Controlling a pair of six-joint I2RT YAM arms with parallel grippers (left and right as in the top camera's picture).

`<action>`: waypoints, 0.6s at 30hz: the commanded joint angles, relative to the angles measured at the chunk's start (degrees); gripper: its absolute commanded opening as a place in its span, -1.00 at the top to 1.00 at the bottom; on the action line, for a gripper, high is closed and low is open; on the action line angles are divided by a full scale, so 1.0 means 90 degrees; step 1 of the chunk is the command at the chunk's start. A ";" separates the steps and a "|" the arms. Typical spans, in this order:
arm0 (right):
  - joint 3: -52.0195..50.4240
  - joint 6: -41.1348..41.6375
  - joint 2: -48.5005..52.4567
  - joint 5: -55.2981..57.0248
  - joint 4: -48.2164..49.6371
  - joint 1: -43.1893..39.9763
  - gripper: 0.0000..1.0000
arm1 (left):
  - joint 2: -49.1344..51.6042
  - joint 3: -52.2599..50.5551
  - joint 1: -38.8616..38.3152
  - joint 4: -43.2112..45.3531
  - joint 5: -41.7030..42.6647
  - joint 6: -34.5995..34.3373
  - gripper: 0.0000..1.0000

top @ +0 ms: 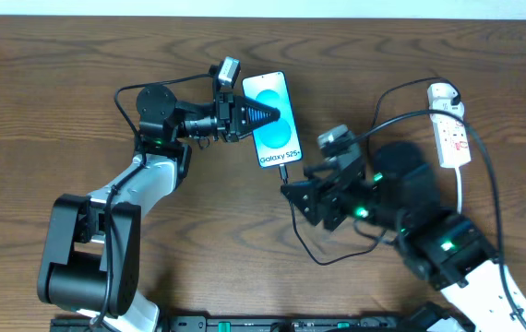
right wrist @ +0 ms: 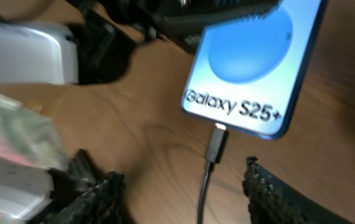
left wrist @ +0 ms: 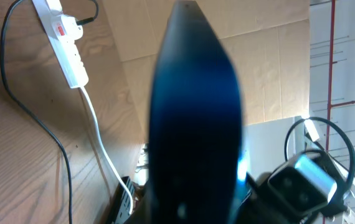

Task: Plug charger to phone and switch on socket
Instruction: 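Open the right gripper and pull it back from the phone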

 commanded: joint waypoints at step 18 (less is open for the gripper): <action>0.0070 0.1175 0.1209 0.4291 0.0452 0.2011 0.65 | -0.0085 0.0187 -0.0019 0.0066 0.0066 0.0080 0.85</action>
